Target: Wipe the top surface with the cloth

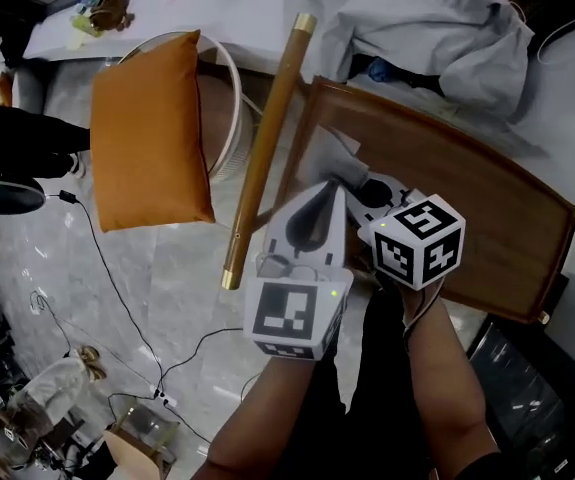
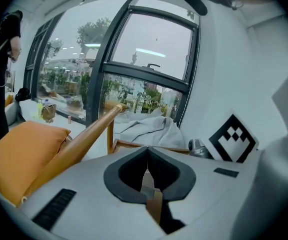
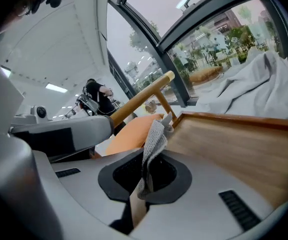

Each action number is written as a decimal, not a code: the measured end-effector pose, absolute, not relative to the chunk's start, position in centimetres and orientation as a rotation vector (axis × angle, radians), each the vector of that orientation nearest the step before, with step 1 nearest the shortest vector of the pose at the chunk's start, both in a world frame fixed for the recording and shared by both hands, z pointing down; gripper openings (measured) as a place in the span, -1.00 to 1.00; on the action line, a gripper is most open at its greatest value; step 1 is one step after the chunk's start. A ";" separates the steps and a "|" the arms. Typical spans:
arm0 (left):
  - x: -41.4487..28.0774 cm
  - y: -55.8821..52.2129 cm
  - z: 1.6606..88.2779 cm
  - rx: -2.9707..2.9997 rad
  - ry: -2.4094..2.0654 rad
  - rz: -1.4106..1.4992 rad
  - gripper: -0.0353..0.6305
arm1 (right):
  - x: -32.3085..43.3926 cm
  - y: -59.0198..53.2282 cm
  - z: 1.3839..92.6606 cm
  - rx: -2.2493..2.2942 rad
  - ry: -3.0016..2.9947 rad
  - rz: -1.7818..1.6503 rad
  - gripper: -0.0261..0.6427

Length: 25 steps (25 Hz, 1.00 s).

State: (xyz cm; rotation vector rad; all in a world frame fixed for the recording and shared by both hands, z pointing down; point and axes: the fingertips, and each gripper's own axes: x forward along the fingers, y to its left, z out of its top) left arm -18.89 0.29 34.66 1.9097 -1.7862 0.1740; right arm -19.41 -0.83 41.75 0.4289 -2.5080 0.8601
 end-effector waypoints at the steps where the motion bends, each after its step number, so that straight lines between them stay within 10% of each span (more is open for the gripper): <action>1: -19.4 0.5 34.7 1.911 -1.784 0.175 -0.86 | -20.2 -0.7 42.1 0.420 -2.504 0.861 -0.83; 25: -12.7 -0.9 39.0 2.016 -1.574 0.260 -0.86 | -9.3 -1.7 46.5 0.686 -2.198 0.831 -0.83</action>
